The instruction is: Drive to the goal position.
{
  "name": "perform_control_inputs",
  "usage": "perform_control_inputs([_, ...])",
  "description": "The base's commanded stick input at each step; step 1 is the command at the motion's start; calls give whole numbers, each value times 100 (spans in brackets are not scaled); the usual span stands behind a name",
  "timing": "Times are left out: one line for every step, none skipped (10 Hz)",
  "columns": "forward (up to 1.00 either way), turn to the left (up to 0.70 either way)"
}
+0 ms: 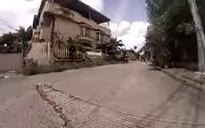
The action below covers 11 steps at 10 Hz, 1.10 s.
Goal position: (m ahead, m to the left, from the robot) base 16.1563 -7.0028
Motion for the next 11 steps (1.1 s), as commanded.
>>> perform_control_inputs([70,1])
perform_control_inputs([70,1])
perform_control_inputs([70,1])
perform_control_inputs([70,1])
perform_control_inputs([70,1])
perform_control_inputs([70,1])
perform_control_inputs([70,1])
perform_control_inputs([70,-6])
perform_control_inputs([70,-16])
perform_control_inputs([70,-26])
perform_control_inputs([70,-34])
